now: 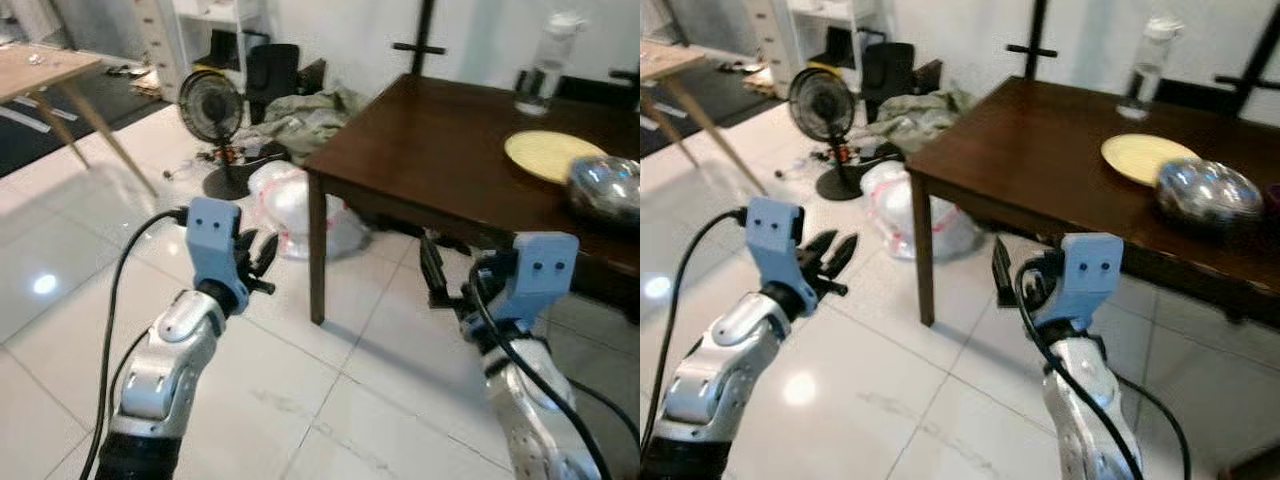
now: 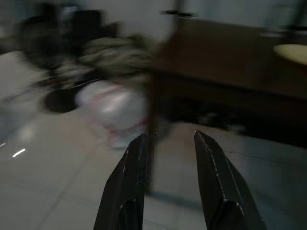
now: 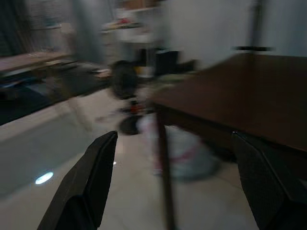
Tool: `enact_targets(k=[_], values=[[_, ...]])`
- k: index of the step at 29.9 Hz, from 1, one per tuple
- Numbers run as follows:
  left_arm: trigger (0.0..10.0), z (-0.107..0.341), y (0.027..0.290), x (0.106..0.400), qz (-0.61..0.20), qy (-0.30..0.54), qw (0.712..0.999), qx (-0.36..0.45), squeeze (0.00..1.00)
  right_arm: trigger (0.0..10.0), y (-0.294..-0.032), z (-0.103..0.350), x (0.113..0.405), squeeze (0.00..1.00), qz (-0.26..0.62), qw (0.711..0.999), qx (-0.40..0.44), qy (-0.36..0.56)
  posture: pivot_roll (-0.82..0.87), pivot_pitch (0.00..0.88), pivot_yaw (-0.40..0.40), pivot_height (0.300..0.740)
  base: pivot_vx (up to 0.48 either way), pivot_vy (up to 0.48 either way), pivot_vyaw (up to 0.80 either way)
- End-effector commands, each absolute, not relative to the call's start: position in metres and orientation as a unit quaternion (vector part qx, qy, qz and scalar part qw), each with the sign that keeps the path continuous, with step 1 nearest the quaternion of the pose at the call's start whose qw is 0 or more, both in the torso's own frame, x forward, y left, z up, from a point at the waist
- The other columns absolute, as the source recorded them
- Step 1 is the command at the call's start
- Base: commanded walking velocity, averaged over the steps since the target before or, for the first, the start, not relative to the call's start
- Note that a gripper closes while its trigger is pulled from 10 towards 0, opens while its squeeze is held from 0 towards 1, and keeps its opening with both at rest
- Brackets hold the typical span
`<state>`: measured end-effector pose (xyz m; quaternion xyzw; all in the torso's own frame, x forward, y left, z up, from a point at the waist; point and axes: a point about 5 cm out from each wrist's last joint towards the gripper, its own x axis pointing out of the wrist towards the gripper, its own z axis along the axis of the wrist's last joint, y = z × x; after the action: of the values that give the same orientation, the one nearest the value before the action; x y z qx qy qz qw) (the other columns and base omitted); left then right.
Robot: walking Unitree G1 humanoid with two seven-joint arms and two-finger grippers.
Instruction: Setting the table
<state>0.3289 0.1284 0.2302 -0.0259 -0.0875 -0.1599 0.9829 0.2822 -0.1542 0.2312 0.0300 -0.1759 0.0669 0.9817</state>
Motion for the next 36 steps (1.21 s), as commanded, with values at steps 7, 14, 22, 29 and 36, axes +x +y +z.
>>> enact_targets(k=[7,14,22,29,36], values=[[10.0,0.218,0.131,0.328,-0.132,-0.073,0.988,-0.019,0.0,10.0,-0.151,0.228,0.279,0.0,0.085,0.981,0.024,-0.172,-0.04,0.115,0.076,0.74,0.0,0.0,0.8],[10.0,0.216,0.129,0.328,-0.121,-0.077,0.99,-0.015,0.0,10.0,-0.149,0.228,0.279,0.0,0.091,0.981,0.023,-0.172,-0.04,0.116,0.074,0.74,0.0,0.0,0.8],[10.0,0.219,0.131,0.33,-0.108,-0.082,0.991,-0.015,0.0,10.0,-0.149,0.229,0.279,0.0,0.091,0.981,0.023,-0.172,-0.04,0.115,0.072,0.74,0.0,0.0,0.8],[10.0,0.221,0.139,0.336,-0.06,-0.094,0.994,-0.012,0.0,10.0,-0.152,0.231,0.281,0.0,0.075,0.981,0.034,-0.178,-0.04,0.115,0.072,0.74,0.202,0.0,0.44],[10.0,0.222,0.141,0.338,-0.054,-0.096,0.994,-0.012,0.0,10.0,-0.15,0.23,0.279,0.0,0.085,0.98,0.035,-0.176,-0.04,0.114,0.072,0.74,0.472,0.0,0.0]])
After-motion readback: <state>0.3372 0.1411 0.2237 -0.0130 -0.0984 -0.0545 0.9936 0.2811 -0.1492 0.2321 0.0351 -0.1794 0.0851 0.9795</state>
